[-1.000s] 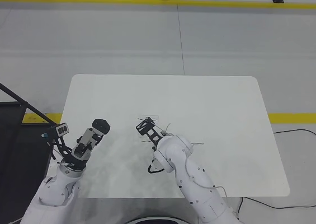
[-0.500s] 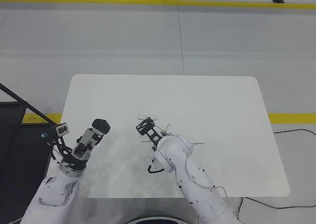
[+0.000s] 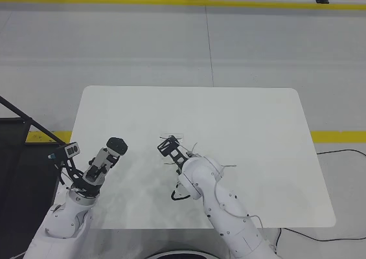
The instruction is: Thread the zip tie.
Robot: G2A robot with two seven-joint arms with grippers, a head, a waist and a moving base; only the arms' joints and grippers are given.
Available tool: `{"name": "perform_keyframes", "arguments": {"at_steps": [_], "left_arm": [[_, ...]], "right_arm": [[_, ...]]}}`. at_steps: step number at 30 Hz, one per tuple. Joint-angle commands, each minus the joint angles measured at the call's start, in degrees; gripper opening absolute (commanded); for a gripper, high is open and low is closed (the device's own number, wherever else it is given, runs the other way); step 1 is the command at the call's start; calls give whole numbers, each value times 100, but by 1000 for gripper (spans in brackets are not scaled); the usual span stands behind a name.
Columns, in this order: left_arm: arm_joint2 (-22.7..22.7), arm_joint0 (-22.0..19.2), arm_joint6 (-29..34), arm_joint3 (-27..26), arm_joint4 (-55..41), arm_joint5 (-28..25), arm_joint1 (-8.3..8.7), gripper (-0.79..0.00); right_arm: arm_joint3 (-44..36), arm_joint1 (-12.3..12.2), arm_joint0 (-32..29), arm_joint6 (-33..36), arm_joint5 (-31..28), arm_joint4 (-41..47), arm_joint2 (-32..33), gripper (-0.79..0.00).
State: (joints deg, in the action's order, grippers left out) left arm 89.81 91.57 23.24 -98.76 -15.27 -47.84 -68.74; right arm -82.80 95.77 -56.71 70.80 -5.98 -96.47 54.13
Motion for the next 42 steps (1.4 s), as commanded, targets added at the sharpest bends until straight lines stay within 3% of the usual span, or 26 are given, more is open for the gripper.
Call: {"name": "perform_keyframes", "arguments": {"at_steps": [1, 4, 5, 6, 7, 8, 9, 14, 15, 26, 27, 31, 35, 39, 42], "left_arm": [[0, 0, 0, 0, 0, 0, 0, 0], [0, 0, 0, 0, 0, 0, 0, 0], [-6, 0, -7, 2, 2, 32, -1, 0], [-22, -13, -14, -27, 23, 116, -1, 0], [-31, -28, 1, -58, 41, 155, 0, -357], [-28, -46, 3, -89, 32, 180, 1, -643], [-31, -60, 10, -115, -10, 206, 2, -785], [-28, -108, 248, -242, -325, 307, 25, -785], [-28, -108, 248, -242, -325, 307, 25, -212], [-28, -108, 248, -242, -325, 307, 25, -212], [-28, -108, 248, -242, -325, 307, 25, 0], [-28, -108, 248, -242, -325, 307, 25, 0], [-28, -108, 248, -242, -325, 307, 25, 0], [-28, -108, 248, -242, -325, 307, 25, 0], [-28, -108, 248, -242, -325, 307, 25, 0]], "right_arm": [[0, 0, 0, 0, 0, 0, 0, -416], [0, 0, 0, 0, 0, 0, 0, -416], [0, 0, 0, 0, 0, 0, 0, 0], [0, 0, 0, 0, 0, 0, 0, 0], [2, -2, -13, -32, 3, 8, 8, 0], [3, -12, -23, -82, -20, 1, 52, 0], [-30, -19, -16, -83, -4, 0, 115, 0], [-483, -45, -10, 105, 15, 190, 410, 0], [-586, -52, -21, 166, -11, 200, 451, 0], [-586, -52, -21, 166, -11, 200, 451, 0], [-551, -55, -34, 147, -44, 188, 437, 0], [-258, -44, 32, 10, -61, 51, 325, 0], [-8, -4, 148, 29, 69, -8, 199, -71], [108, 16, 191, 78, 70, 2, 151, -215], [140, 19, 192, 125, 1, 1, 135, -243]]}}
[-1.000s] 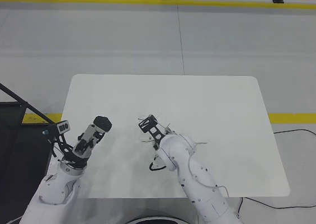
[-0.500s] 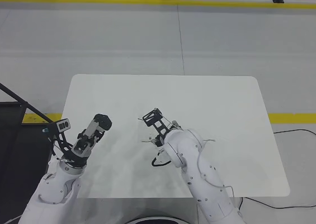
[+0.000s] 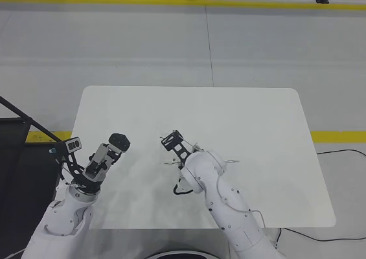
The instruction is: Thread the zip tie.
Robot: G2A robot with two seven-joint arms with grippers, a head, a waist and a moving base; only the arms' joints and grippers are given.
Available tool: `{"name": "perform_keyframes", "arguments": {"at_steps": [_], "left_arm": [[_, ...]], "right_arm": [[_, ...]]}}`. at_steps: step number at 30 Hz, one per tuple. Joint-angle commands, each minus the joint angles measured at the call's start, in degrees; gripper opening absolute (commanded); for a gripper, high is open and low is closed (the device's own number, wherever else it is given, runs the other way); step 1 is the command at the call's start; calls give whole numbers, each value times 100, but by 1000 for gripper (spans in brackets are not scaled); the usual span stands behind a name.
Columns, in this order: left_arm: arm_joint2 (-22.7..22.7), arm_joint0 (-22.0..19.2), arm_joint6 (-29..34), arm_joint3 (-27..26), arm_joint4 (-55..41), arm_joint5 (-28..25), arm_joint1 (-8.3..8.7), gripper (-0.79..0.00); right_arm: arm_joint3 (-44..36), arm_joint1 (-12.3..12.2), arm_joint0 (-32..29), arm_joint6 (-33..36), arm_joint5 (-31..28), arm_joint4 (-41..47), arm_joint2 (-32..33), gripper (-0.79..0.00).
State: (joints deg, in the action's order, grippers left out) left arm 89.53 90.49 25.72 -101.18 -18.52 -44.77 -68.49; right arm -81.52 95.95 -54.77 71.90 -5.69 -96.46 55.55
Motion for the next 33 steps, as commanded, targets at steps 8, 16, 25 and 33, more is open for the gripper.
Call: {"name": "perform_keyframes", "arguments": {"at_steps": [8, 16, 25, 33], "left_arm": [[0, 0, 0, 0, 0, 0, 0, 0], [0, 0, 0, 0, 0, 0, 0, 0], [0, 0, 0, 0, 0, 0, 0, 0], [0, 0, 0, 0, 0, 0, 0, 0]], "right_arm": [[245, 15, 150, 65, -235, 230, 74, -348], [535, 43, 356, 52, -404, 499, 90, -446], [572, 40, 386, 78, -481, 555, 89, -573], [468, 20, 309, 83, -504, 525, 97, -699]]}}
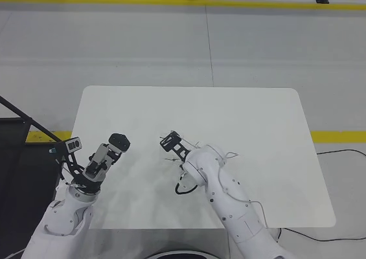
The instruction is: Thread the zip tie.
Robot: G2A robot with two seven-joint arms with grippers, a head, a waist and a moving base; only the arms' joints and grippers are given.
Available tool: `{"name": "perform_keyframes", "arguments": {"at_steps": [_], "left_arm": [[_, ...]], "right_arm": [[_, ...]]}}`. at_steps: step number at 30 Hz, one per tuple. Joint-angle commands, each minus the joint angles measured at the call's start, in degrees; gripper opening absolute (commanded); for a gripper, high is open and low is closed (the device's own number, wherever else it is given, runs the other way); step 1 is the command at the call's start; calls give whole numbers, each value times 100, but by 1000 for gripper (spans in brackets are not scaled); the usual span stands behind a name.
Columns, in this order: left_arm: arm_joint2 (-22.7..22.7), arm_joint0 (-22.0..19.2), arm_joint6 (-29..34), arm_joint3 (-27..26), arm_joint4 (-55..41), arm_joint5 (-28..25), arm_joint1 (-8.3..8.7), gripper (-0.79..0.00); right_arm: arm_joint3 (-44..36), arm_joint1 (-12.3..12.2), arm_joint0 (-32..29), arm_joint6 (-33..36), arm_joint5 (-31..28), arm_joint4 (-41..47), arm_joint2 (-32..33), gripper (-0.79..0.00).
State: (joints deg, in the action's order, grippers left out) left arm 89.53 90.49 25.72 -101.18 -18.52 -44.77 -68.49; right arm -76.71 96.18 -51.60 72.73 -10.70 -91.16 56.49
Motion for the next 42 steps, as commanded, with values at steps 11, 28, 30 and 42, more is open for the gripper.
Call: {"name": "perform_keyframes", "arguments": {"at_steps": [11, 28, 30, 42], "left_arm": [[0, 0, 0, 0, 0, 0, 0, 0], [0, 0, 0, 0, 0, 0, 0, 0], [0, 0, 0, 0, 0, 0, 0, 0], [0, 0, 0, 0, 0, 0, 0, 0]], "right_arm": [[-261, -53, -180, -14, -57, -68, 82, -785], [-398, -100, -262, 16, -144, -2, 144, -529], [-377, -97, -243, 19, -129, 7, 127, -526], [-147, -74, -87, 71, -57, 82, 44, -526]]}}
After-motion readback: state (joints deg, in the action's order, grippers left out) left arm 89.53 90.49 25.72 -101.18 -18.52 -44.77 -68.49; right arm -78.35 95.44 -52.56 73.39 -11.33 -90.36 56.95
